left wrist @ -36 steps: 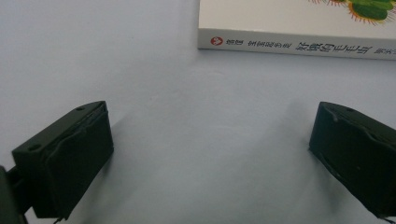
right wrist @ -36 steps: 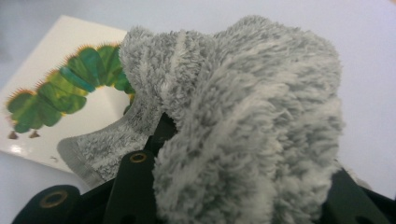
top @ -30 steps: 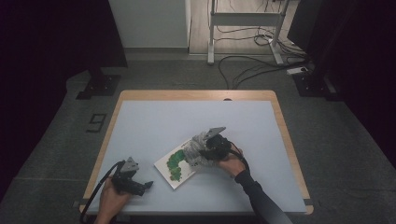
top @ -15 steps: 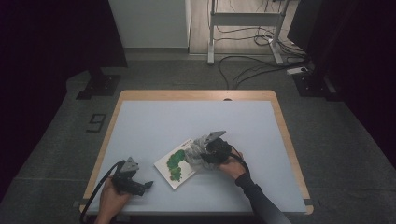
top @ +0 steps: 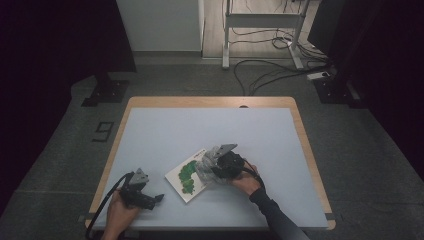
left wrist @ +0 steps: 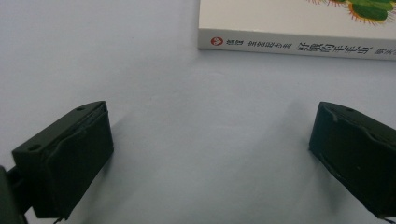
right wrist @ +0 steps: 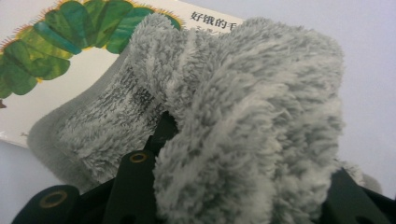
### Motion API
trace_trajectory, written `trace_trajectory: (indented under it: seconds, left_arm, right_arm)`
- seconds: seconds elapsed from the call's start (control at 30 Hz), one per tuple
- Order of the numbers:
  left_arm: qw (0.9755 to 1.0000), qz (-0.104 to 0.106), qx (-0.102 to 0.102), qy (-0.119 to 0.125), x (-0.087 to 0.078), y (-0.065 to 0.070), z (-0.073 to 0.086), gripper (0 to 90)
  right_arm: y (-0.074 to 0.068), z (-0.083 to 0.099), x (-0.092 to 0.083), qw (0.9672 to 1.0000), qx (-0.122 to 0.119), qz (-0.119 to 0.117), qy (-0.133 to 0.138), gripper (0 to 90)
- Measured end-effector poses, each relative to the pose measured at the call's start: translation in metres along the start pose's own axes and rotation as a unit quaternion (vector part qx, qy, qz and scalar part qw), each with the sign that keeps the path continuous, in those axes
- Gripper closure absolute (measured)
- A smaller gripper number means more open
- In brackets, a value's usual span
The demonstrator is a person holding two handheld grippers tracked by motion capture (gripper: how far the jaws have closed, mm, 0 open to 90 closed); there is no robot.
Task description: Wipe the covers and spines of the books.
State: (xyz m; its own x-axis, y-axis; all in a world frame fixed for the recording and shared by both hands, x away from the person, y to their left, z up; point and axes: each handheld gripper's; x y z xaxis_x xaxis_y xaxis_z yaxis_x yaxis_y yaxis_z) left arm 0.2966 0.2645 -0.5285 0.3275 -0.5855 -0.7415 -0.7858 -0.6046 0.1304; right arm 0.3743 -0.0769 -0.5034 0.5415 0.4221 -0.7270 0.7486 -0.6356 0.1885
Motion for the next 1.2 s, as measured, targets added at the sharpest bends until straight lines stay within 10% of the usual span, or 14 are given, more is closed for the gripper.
trace_trajectory:
  seconds: [1.2]
  left_arm:
    - [1.0,0.0,0.001,-0.001,0.0,0.0,0.0,0.0]
  right_arm:
    - [-0.061,-0.016,-0.002,0.9933,-0.056,-0.099,0.023,55.1]
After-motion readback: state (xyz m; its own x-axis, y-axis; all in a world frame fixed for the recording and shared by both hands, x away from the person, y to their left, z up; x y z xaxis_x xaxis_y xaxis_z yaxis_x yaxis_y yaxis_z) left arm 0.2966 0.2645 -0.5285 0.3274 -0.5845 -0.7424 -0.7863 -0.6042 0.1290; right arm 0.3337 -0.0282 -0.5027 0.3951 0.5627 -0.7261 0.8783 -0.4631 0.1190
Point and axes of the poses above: each handheld gripper's, and its own axes: x roughly forward along the jaws, z roughly out of its underside, y roughly to its right, and after that the axes turned 9 degrees about z, right-handed
